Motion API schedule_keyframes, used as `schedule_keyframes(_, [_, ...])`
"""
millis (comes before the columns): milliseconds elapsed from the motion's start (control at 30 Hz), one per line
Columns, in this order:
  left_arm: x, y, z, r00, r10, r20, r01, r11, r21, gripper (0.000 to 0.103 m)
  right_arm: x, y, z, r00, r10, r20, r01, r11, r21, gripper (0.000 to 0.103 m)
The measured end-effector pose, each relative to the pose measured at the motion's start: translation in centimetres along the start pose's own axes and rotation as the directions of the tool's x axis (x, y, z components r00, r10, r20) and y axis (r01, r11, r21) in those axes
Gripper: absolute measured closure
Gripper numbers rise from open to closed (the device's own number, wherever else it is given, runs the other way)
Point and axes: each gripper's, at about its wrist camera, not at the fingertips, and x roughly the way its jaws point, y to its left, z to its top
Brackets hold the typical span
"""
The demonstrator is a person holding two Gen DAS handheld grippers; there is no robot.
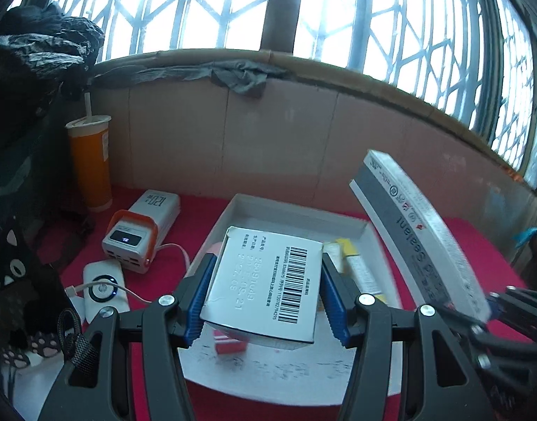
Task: Organize objects
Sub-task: 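Carry the barcode box and long tube box over the white tray with both tools, then open the left tool to drop the barcode box while the right tool releases the tube box into the tray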
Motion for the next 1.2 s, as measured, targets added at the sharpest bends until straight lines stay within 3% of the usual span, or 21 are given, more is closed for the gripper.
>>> schedule_keyframes(267, [2.3, 1.0, 0.2, 0.998, 0.056, -0.017, -0.056, 0.998, 0.006, 0.047, 3.3, 1.8, -0.9, 0.999, 0.026, -0.046, -0.03, 0.996, -0.088, 0.073])
schedule_keyframes(400, [2.8, 1.3, 0.7, 0.999, 0.053, -0.006, -0.053, 0.999, -0.004, 0.047, 5.6, 2.2, -1.5, 0.995, 0.039, -0.092, -0.05, 0.992, -0.117, 0.073])
schedule_keyframes(633, [2.7, 0.2, 1.1, 0.999, 0.029, 0.018, -0.03, 0.999, 0.017, 0.047, 7.1, 2.9, -1.0, 0.996, 0.033, -0.088, -0.045, 0.989, -0.139, 0.072])
schedule_keyframes(700, [2.4, -0.1, 1.2, 0.999, 0.036, 0.034, -0.037, 0.999, 0.027, 0.038, 7.0, 2.8, -1.0, 0.997, 0.023, -0.08, -0.035, 0.988, -0.148, 0.071])
schedule_keyframes(733, [2.2, -0.2, 1.3, 0.998, 0.042, 0.04, -0.044, 0.999, 0.032, 0.028, 6.8, 2.8, -1.0, 0.997, 0.013, -0.074, -0.024, 0.988, -0.152, 0.068])
schedule_keyframes(800, [1.8, -0.4, 1.5, 0.997, 0.059, 0.052, -0.061, 0.998, 0.034, 0.013, 6.4, 2.5, -0.9, 0.998, -0.007, -0.057, -0.001, 0.989, -0.148, 0.043])
schedule_keyframes(833, [1.5, -0.4, 1.6, 0.996, 0.07, 0.062, -0.072, 0.997, 0.034, 0.007, 5.9, 2.3, -0.9, 0.999, -0.01, -0.042, 0.005, 0.99, -0.14, 0.038])
schedule_keyframes(1100, [-1.0, -0.1, 2.3, 0.99, 0.093, 0.104, -0.092, 0.996, -0.017, 0.006, 2.2, 0.0, -0.9, 0.997, -0.062, 0.046, 0.066, 0.995, -0.081, 0.018])
schedule_keyframes(1200, [-1.4, -0.9, 2.3, 0.991, 0.09, 0.102, -0.089, 0.996, -0.014, 0.006, 1.6, -1.5, -1.0, 0.995, -0.086, 0.047, 0.087, 0.996, -0.028, 0.017])
